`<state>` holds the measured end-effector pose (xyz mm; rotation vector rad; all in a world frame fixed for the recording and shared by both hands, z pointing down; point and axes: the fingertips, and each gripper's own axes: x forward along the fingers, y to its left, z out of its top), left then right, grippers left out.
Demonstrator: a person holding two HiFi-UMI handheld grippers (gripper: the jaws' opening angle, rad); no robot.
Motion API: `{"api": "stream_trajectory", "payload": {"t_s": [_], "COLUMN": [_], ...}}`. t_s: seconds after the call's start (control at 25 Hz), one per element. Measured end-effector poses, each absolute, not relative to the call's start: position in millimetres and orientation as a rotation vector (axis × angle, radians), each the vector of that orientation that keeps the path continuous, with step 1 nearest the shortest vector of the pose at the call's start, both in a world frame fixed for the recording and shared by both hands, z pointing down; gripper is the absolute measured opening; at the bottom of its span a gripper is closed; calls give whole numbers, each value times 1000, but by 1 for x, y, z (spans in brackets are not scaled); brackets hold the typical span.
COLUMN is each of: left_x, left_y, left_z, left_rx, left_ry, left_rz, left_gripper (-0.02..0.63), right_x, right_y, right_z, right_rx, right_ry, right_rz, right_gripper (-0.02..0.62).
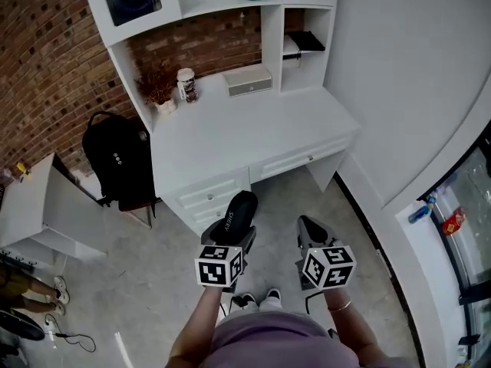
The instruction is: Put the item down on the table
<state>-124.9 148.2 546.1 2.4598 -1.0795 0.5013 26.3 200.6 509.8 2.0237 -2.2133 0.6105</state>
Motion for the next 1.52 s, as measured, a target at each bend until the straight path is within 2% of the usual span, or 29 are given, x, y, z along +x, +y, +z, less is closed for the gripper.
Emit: {"api": "stream_trajectory", "payload": {"t_s": [0.8, 1.52], "left_x": [-89, -64], "left_y": [75, -172], "left_z": [498, 447], "left_rx": [2507, 2657], "left_ry": [-1192, -1116], "left_rz": [498, 537], "left_gripper": [342, 342], "right_x": [56, 59], "right_y": [128, -107], "right_z": [467, 420], "right_rx": [1938, 1946], "right_ry": [-2347, -2368], "right_rz": [417, 280], "right_gripper": [40, 40]}}
